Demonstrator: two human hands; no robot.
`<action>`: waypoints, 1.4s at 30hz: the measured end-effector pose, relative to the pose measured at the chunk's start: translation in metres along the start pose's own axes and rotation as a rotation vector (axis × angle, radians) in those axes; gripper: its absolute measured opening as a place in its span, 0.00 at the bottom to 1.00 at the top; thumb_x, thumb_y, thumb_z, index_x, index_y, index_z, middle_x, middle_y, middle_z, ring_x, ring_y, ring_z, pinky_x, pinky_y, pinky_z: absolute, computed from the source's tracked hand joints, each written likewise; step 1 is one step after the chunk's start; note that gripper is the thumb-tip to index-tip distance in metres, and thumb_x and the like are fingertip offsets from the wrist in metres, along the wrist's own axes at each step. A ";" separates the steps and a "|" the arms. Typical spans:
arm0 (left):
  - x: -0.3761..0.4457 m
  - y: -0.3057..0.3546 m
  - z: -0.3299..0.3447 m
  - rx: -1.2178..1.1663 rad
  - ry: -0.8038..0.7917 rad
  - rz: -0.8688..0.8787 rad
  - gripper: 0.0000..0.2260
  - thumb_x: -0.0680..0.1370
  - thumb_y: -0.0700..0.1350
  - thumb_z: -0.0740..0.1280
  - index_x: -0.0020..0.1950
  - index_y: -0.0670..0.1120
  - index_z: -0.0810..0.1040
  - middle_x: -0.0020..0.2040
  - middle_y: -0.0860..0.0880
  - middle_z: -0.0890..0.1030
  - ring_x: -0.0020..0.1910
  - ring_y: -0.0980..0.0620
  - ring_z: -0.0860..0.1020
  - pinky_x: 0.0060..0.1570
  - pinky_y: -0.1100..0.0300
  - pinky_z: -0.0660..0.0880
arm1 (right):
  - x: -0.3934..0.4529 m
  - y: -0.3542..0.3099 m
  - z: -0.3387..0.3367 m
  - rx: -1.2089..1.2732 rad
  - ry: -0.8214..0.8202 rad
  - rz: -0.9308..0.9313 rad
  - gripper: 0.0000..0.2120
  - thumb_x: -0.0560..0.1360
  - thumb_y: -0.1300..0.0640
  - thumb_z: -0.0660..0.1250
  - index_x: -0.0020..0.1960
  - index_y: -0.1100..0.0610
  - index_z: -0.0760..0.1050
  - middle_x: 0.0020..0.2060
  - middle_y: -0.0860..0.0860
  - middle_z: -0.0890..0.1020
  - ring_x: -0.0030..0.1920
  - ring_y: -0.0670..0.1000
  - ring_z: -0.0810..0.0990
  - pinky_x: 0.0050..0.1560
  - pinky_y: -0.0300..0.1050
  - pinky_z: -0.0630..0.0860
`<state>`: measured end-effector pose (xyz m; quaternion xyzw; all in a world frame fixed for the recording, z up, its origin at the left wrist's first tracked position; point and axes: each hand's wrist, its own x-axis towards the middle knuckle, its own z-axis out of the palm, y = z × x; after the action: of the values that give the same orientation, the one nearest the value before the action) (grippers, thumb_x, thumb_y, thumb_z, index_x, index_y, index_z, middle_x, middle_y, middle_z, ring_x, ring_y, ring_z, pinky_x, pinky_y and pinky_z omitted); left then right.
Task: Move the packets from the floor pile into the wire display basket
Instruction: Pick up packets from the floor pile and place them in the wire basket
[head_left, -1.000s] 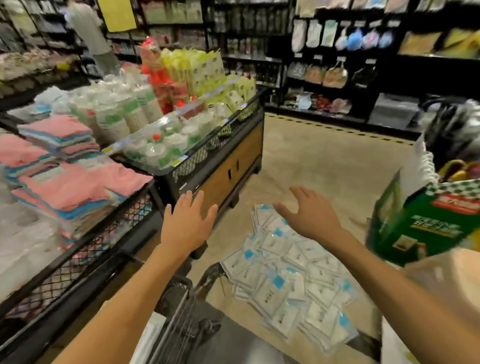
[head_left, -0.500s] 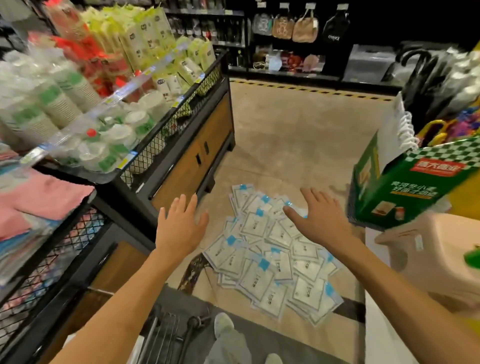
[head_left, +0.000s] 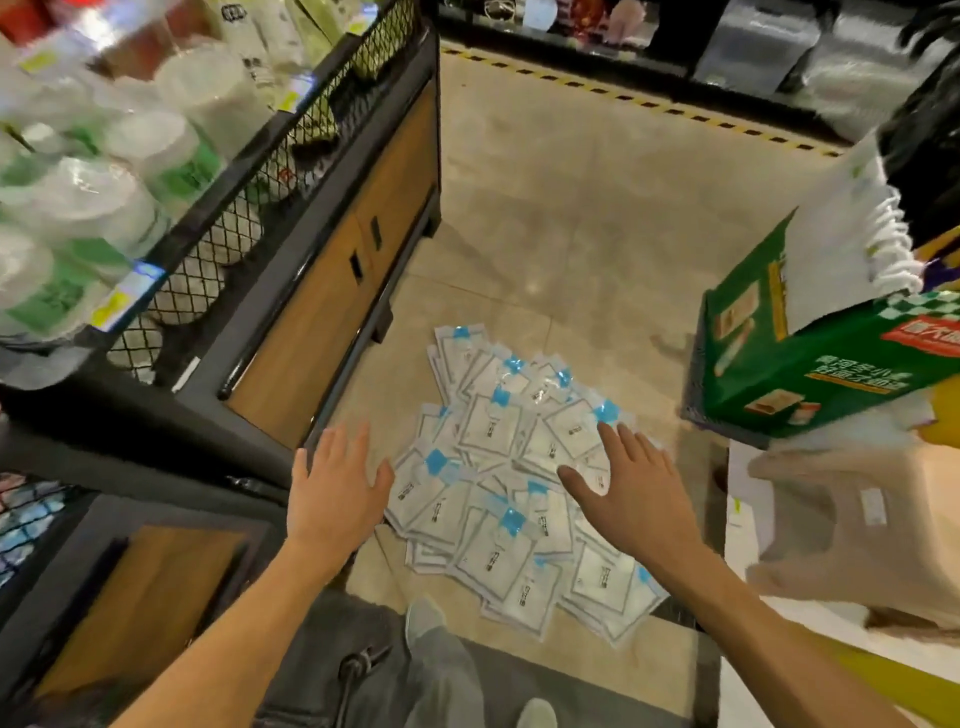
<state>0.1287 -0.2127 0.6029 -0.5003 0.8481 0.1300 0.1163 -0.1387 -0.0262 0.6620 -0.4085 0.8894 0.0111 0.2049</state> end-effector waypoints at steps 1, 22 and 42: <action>0.014 -0.005 0.019 -0.007 -0.012 -0.008 0.30 0.84 0.59 0.51 0.84 0.49 0.53 0.82 0.46 0.59 0.82 0.46 0.55 0.79 0.41 0.54 | 0.015 -0.006 0.016 0.005 -0.009 0.001 0.42 0.79 0.28 0.50 0.84 0.50 0.48 0.84 0.52 0.53 0.83 0.54 0.50 0.82 0.55 0.48; 0.252 -0.097 0.566 -0.081 -0.263 -0.231 0.32 0.85 0.62 0.50 0.84 0.49 0.45 0.84 0.43 0.48 0.82 0.44 0.50 0.80 0.45 0.51 | 0.286 -0.004 0.593 0.002 -0.194 -0.015 0.52 0.75 0.23 0.54 0.84 0.54 0.40 0.84 0.57 0.47 0.83 0.58 0.46 0.82 0.58 0.46; 0.340 -0.137 0.618 -0.553 -0.419 -0.349 0.32 0.63 0.48 0.85 0.63 0.48 0.76 0.53 0.51 0.80 0.51 0.48 0.78 0.43 0.56 0.74 | 0.336 -0.001 0.705 0.740 0.179 0.115 0.21 0.69 0.50 0.72 0.56 0.60 0.75 0.64 0.60 0.76 0.66 0.62 0.72 0.70 0.61 0.67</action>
<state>0.1300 -0.3465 -0.1033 -0.6120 0.6410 0.4317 0.1682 -0.0830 -0.1375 -0.1093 -0.2559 0.8690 -0.3349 0.2593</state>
